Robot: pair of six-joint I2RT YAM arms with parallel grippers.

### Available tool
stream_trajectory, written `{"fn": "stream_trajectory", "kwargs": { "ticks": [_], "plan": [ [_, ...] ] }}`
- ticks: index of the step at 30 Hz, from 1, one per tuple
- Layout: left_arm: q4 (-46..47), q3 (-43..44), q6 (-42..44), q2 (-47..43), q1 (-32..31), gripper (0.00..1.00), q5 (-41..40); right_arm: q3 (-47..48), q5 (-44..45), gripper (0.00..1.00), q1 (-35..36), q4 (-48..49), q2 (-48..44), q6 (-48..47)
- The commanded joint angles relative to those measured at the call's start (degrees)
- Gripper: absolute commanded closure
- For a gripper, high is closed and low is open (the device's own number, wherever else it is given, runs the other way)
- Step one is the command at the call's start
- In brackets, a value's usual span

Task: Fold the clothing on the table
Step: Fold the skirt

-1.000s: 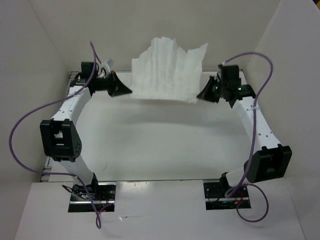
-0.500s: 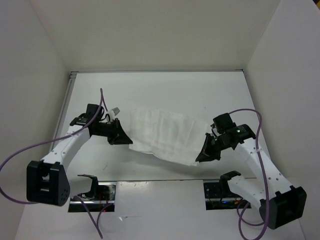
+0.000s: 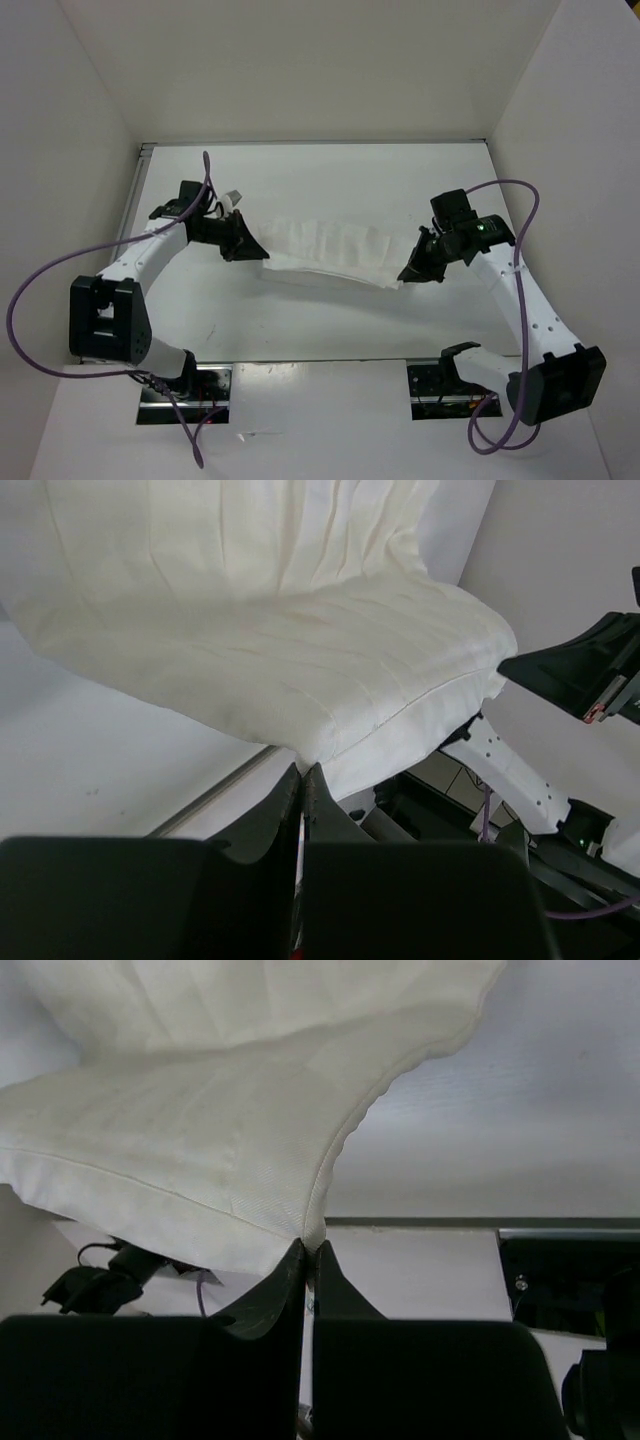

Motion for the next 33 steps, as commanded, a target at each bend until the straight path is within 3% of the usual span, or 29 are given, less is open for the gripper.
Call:
{"fn": "stream_trajectory", "kwargs": {
  "ticks": [1, 19, 22, 23, 25, 26, 27, 29, 32, 33],
  "plan": [
    [4.6, 5.7, -0.6, 4.2, 0.8, 0.99, -2.6, 1.1, 5.2, 1.00, -1.4, 6.5, 3.3, -1.9],
    [11.9, 18.4, -3.0, 23.7, 0.3, 0.97, -6.9, 6.7, 11.5, 1.00, -6.0, 21.7, 24.4, -4.5],
    [11.9, 22.8, -3.5, 28.4, -0.3, 0.91, -8.0, 8.5, 12.1, 1.00, -6.6, 23.8, 29.0, -4.5],
    [12.4, 24.1, -3.5, 31.4, -0.3, 0.82, -8.0, 9.8, 12.1, 0.99, -6.6, 23.8, 30.4, -4.5],
    [12.5, 28.9, -4.0, 36.6, -0.8, 0.64, -8.0, 11.1, 13.5, 0.89, -7.2, 25.4, 33.6, -4.5],
    [12.5, 30.6, -4.0, 38.3, -0.8, 0.50, -8.0, 12.8, 13.5, 0.61, -7.7, 25.4, 36.5, -4.5],
    [14.1, 32.4, -4.7, 39.8, -0.8, 0.47, -7.2, 13.9, 14.0, 0.56, -7.7, 25.4, 37.7, -4.0],
    [17.4, 34.4, -8.6, 41.4, -0.8, 0.34, -6.1, 15.7, 16.6, 0.54, -7.7, 27.0, 38.4, -3.2],
    [24.5, 35.0, -12.4, 37.8, -0.3, 0.31, -7.5, 15.7, 25.0, 0.42, -6.2, 29.8, 31.1, 0.4],
    [25.0, 35.0, -12.4, 36.4, 0.3, 0.31, -8.6, 14.6, 27.0, 0.42, -6.2, 30.6, 28.6, 1.0]
  ]
}}
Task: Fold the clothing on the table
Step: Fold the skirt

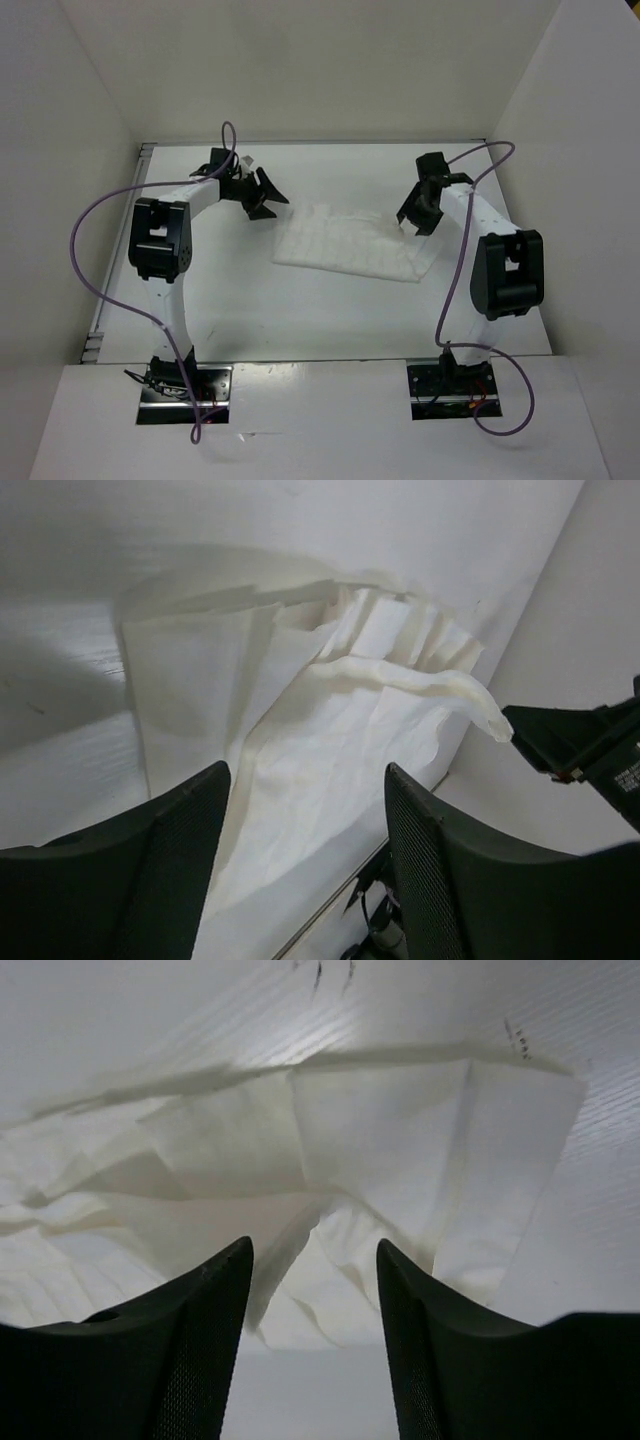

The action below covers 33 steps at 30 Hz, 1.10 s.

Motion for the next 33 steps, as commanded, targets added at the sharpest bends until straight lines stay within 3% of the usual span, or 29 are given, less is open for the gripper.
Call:
{"fn": "stream_trajectory", "kwargs": {
  "ticks": [1, 2, 4, 11, 15, 19, 25, 33],
  "plan": [
    [7.5, 2.7, -3.6, -8.1, 0.8, 0.29, -2.1, 1.4, 11.3, 0.42, 1.4, 5.7, -11.5, 3.8],
    [6.7, 2.7, -3.0, -9.2, 0.8, 0.28, -2.9, -0.2, 13.4, 0.42, 1.4, 5.7, -13.8, 3.8],
    [5.2, 0.3, -1.2, -12.4, 1.4, 0.28, -2.9, -1.6, 14.2, 0.27, 1.4, 4.6, -19.2, 5.2],
    [4.3, -11.8, 1.9, -20.7, 0.7, 0.28, 1.5, -7.0, 10.8, 0.23, 1.4, -3.1, -24.3, 5.2],
    [1.8, -11.8, 6.8, -21.3, -1.7, 0.36, 1.1, -10.6, 8.0, 0.16, 1.4, -3.1, -26.0, 6.3],
    [-3.2, -6.1, 11.3, -18.0, -4.0, 0.38, -6.2, -11.7, 2.8, 0.11, -1.0, -2.5, -20.9, 4.6],
    [-2.7, -4.0, 11.3, -12.7, -5.9, 0.38, -5.4, -10.6, -2.3, 0.09, -1.0, -1.1, -11.2, 2.1],
    [-2.2, -4.7, 10.2, -14.8, -10.1, 0.38, -4.2, -10.6, -1.7, 0.09, -1.5, 0.5, -1.9, 1.6]
  ]
}}
